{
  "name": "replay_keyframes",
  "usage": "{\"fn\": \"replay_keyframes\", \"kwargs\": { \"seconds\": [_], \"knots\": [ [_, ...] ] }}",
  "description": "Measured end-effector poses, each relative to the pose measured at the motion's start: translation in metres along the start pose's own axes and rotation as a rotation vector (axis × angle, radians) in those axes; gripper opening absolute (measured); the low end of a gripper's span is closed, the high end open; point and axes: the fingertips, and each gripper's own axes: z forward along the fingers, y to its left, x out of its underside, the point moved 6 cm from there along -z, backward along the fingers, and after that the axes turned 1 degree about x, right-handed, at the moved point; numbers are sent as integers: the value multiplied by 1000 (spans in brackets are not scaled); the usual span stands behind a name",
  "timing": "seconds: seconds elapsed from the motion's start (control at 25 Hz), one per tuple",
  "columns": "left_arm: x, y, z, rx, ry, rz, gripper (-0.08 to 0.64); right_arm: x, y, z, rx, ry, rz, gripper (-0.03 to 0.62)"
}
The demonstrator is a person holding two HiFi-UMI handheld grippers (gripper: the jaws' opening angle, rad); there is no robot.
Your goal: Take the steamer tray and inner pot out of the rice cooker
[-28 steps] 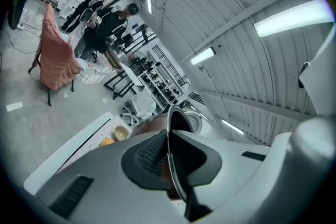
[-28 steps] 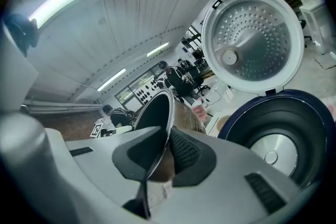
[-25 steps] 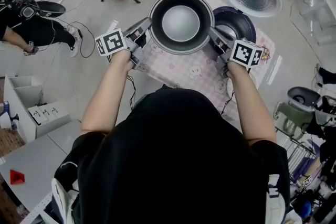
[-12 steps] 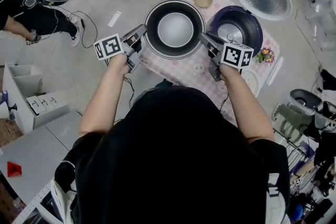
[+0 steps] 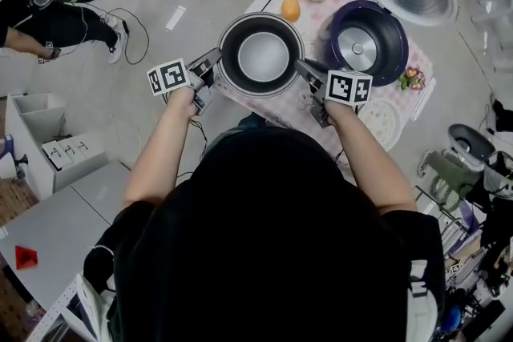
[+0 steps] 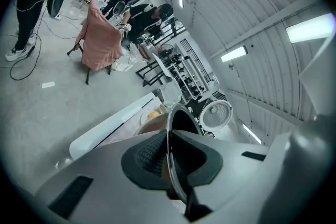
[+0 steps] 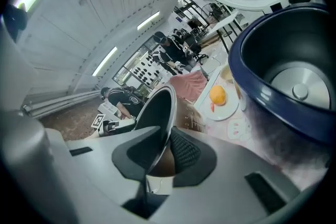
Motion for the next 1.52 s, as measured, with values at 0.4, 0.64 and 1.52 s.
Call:
{"fn": "replay_keyframes", "kwargs": {
  "seconds": [0.4, 0.64, 1.52],
  "knots": [
    [24, 40, 11, -50, 72, -23, 43, 36, -24, 16, 38, 53, 44, 63],
    [32, 56, 20, -76, 95, -29, 43, 50, -39, 24, 61, 80, 65, 63],
    [29, 63, 38, -56, 98, -29, 43, 54, -55, 29, 108, 74, 32, 83]
  ]
}}
